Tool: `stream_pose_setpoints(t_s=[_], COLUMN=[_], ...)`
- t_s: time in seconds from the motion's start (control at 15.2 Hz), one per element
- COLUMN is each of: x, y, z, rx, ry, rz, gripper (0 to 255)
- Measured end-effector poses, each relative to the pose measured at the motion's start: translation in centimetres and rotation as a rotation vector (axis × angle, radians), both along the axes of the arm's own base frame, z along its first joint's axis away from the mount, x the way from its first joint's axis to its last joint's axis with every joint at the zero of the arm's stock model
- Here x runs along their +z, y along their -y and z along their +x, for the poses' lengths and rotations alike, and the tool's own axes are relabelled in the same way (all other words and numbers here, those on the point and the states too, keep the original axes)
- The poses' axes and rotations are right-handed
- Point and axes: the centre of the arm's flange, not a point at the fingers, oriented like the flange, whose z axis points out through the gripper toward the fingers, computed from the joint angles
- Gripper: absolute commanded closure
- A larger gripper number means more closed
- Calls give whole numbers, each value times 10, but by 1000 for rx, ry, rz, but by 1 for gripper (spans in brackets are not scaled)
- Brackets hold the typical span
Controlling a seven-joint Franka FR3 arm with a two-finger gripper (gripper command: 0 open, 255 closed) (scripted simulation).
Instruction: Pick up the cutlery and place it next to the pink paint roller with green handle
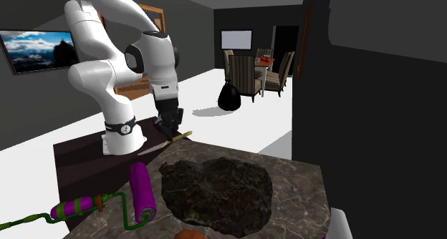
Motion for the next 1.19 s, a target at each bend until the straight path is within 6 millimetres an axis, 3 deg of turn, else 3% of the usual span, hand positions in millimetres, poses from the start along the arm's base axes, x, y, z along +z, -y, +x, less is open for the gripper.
stream_pose_setpoints(t_s=[0.92, 1.19], x=[-75, -79], y=[-1, -1], z=[-1, -1], rx=[0, 0], ry=[0, 1], rz=[0, 0], gripper=[255, 255])
